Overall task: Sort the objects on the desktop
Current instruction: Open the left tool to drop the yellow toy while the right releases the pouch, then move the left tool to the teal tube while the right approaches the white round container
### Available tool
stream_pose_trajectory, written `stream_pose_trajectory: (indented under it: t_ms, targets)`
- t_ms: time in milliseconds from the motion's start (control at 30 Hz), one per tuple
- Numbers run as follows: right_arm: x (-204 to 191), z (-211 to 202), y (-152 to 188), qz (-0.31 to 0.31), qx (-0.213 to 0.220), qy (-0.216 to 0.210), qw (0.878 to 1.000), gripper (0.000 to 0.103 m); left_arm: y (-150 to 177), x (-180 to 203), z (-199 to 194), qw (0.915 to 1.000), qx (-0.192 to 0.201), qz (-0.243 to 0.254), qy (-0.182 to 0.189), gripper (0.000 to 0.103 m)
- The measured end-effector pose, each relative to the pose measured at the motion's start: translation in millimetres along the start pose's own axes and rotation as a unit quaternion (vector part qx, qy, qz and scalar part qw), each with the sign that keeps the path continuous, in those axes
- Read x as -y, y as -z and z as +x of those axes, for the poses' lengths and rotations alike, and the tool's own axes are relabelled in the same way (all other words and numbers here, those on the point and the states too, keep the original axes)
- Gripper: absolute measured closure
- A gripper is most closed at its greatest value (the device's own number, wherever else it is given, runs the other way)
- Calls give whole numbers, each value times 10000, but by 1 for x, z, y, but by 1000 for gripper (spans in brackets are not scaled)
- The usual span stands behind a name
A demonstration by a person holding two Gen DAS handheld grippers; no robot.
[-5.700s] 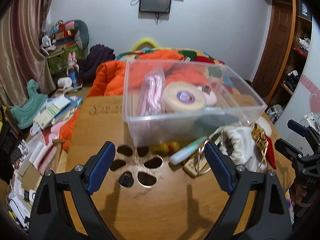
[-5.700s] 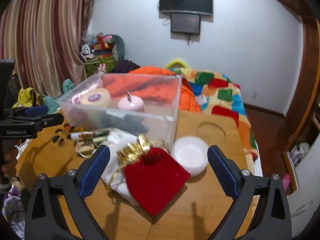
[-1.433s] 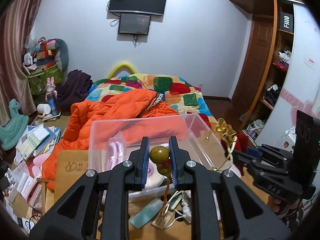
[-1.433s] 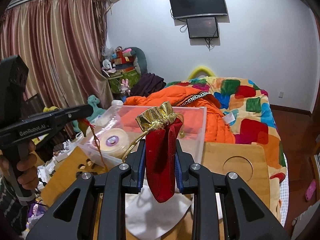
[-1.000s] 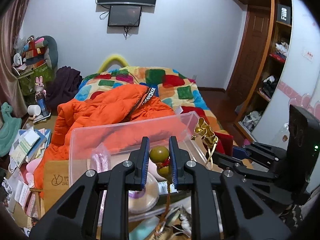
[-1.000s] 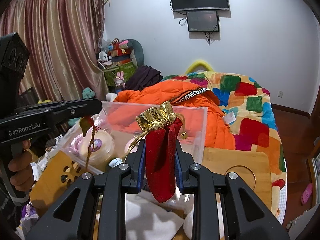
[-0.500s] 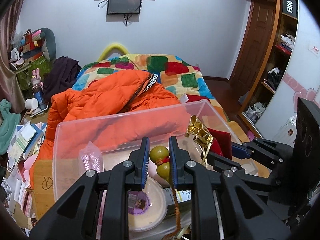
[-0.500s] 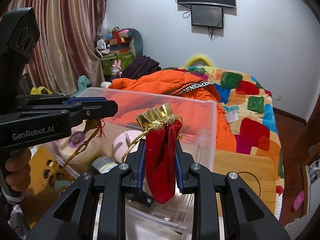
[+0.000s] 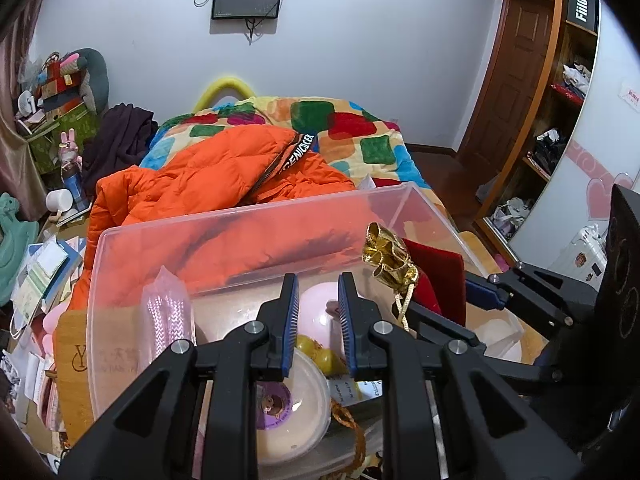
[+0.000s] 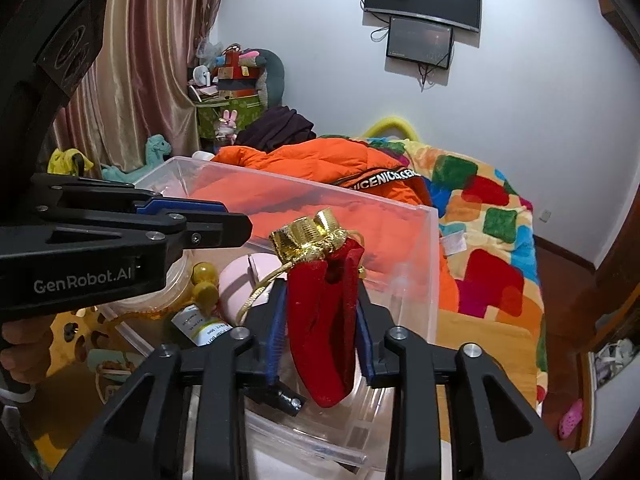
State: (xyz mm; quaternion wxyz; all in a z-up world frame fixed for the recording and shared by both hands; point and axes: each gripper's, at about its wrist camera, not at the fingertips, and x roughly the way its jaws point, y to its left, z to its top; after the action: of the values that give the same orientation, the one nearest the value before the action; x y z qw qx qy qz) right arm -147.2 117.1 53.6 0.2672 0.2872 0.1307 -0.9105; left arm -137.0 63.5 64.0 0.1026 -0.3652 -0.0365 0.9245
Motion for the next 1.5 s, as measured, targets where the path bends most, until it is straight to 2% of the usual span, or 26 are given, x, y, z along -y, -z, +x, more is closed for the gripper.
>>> stream_pose_trajectory:
  t_ms: [133, 200, 300, 367, 467, 567, 633, 700, 733, 767, 900, 1167, 1500]
  targets:
    - [-2, -4, 0, -48, 35, 119, 9999, 68, 0, -1, -6, 10000, 48, -29, 25, 80]
    - [-2, -8, -1, -52, 64, 186, 9998, 66, 0, -1, -11, 9999, 95, -59, 52, 70]
    - [-4, -15, -2, -68, 116, 257, 9996, 64, 0, 0, -20, 9998, 181, -42, 29, 70]
    - [-4, -20, -2, -76, 154, 322, 9993, 58, 0, 2, -26, 9997, 225, -38, 8, 69]
    - [-4, -29, -3, -74, 235, 433, 9988, 50, 0, 1, -35, 9996, 287, -66, -11, 61]
    - [-4, -41, -3, -30, 350, 513, 9981, 40, 2, 3, -45, 9993, 360, -55, -47, 60]
    - [-3, -48, -4, -1, 409, 540, 9977, 39, 3, 4, -52, 9991, 406, -36, -92, 56]
    - [-2, -55, -3, 35, 445, 605, 9972, 33, 6, 5, -59, 9988, 465, 1, -165, 50]
    - [-2, -59, -3, 53, 467, 646, 9968, 27, 8, 5, -64, 9985, 508, 43, -220, 50]
    - [-1, -63, -2, 71, 498, 681, 9964, 24, 10, 6, -68, 9981, 541, 88, -282, 49]
    - [3, -79, 2, 144, 559, 757, 9955, 21, 17, 5, -83, 9970, 638, 161, -418, 40]
    - [16, -101, 16, 351, 540, 907, 9938, 20, 33, -8, -96, 9962, 604, 149, -605, 39]
    - [36, -105, 42, 625, 271, 1064, 9920, 20, 71, -32, -92, 9959, 247, 71, -864, 39]
